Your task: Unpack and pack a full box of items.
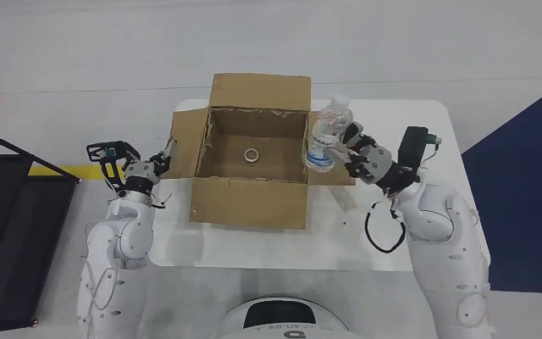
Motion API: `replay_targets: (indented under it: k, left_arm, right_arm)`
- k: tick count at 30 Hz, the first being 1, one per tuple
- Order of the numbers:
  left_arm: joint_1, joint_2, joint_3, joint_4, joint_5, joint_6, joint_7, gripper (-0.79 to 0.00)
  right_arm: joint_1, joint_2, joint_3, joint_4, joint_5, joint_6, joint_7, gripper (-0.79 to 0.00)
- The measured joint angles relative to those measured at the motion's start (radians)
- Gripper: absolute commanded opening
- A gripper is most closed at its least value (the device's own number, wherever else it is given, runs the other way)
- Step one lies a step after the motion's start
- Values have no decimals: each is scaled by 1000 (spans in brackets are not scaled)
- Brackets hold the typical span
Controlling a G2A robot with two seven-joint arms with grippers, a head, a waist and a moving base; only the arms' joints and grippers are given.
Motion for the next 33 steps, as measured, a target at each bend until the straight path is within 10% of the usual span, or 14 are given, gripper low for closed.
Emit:
replay_targets:
  k: [13,33]
  left_arm:
    - [0,0,0,0,0,0,0,0]
    - [0,0,0,0,0,0,0,0]
  right_arm:
    - [-215,5,168,35,19,177,-133,-785]
    - [-104,18,103,116,49,645,331,-785]
